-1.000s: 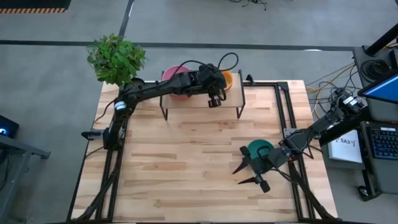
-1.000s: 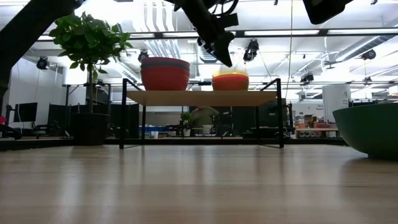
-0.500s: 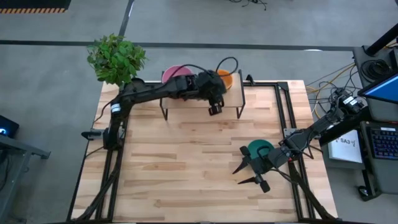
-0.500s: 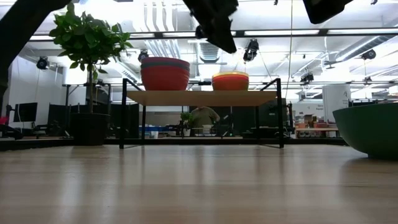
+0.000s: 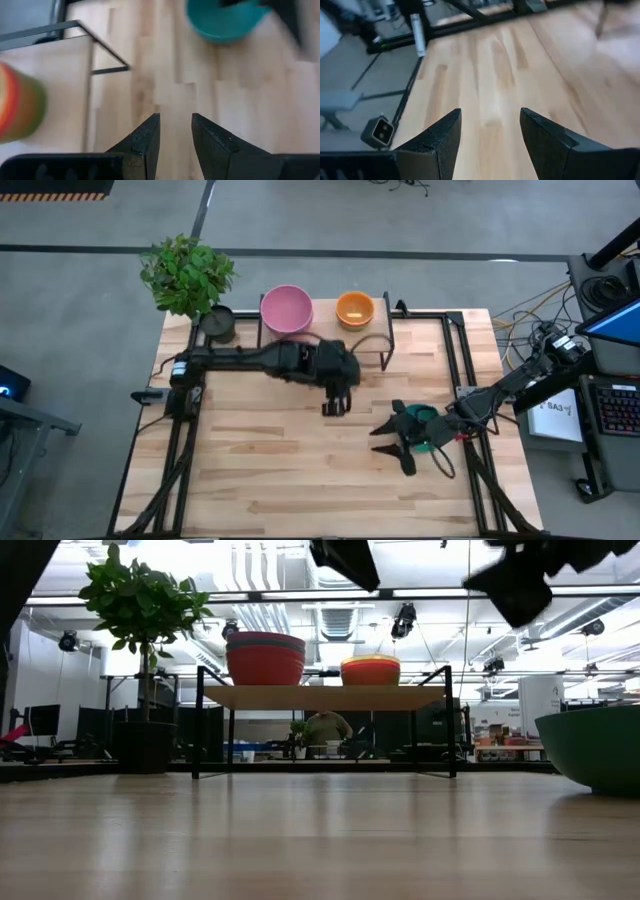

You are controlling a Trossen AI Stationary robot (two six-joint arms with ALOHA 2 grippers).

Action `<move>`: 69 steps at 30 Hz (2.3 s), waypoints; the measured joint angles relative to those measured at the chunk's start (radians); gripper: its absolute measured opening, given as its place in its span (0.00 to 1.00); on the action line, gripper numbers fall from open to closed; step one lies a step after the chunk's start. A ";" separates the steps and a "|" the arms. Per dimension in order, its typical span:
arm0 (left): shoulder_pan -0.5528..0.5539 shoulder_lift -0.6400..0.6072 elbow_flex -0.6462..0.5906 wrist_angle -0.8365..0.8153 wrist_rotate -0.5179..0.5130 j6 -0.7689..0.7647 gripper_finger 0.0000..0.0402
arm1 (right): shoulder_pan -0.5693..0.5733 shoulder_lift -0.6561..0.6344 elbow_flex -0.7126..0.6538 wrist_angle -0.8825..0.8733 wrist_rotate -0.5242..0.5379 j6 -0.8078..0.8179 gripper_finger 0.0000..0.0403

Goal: Place and stack bowls onto a shelf
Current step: Stack the large green bowl on top of the large pink bowl on the shelf

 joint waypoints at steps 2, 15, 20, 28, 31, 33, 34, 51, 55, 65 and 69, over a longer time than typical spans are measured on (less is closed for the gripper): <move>-0.031 -0.003 0.000 -0.008 -0.001 0.002 0.24 | -0.013 0.000 0.000 -0.045 0.000 0.107 0.47; -0.136 -0.182 -0.256 0.072 -0.158 -0.084 0.24 | -0.010 0.008 0.076 -0.477 -0.061 0.597 0.47; -0.163 -0.329 -0.482 0.245 -0.161 -0.141 0.24 | -0.010 0.014 0.195 -0.695 -0.063 0.663 0.47; -0.210 -0.549 -0.779 0.535 -0.163 -0.211 0.24 | -0.011 0.075 0.330 -1.012 -0.139 0.888 0.47; -0.215 -0.613 -0.864 0.641 -0.162 -0.209 0.24 | -0.012 0.142 0.358 -1.026 -0.199 0.912 0.47; -0.215 -0.651 -0.914 0.686 -0.163 -0.206 0.24 | -0.013 0.198 0.389 -1.044 -0.225 0.926 0.47; -0.215 -0.667 -0.932 0.713 -0.163 -0.202 0.24 | -0.013 0.228 0.409 -1.072 -0.235 0.935 0.47; -0.216 -0.738 -1.017 0.772 -0.162 -0.199 0.24 | -0.054 0.549 0.711 -1.376 -0.239 0.825 0.47; -0.216 -0.730 -1.022 0.771 -0.162 -0.199 0.24 | -0.070 0.566 0.699 -1.397 -0.239 0.832 0.47; -0.216 -0.730 -1.027 0.773 -0.162 -0.199 0.24 | -0.091 0.650 0.673 -1.401 -0.239 0.803 0.36; -0.216 -0.730 -1.027 0.773 -0.162 -0.199 0.24 | -0.091 0.670 0.673 -1.400 -0.239 0.799 0.25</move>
